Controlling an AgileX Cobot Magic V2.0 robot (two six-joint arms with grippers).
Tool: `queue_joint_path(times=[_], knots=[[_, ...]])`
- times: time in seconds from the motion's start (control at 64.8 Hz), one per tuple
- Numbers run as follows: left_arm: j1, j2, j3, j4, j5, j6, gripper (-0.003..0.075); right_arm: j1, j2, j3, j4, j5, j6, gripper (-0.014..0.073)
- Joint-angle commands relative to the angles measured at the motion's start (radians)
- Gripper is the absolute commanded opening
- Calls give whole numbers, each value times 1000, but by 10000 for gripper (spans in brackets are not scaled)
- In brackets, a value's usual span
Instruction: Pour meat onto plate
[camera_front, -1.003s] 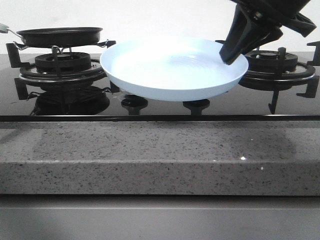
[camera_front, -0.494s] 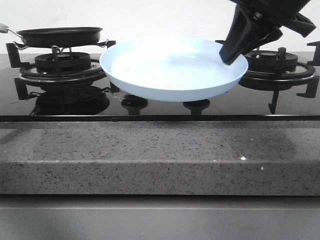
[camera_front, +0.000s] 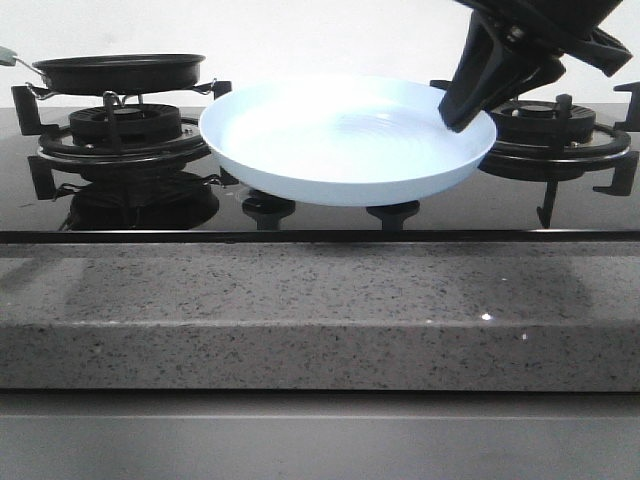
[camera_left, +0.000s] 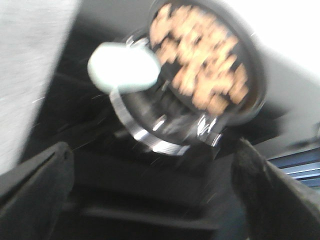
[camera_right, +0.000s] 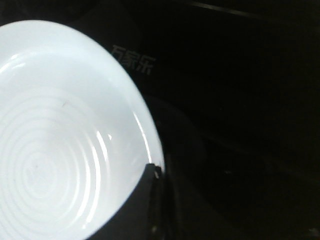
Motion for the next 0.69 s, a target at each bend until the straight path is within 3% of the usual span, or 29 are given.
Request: queue_joint_path(times=[0.0,0.324,0.679], knots=[[21,38,-57,-163,-15,41,627,-2,-42,-26,37,-29,-12,-71],[19,222,-137,-326,-20,69,600,-2,-42,-26,37,-29,-12,-71],[19,319,-167,-486,10,111,437,-2,-42,-26,37,-29,-12,-71]])
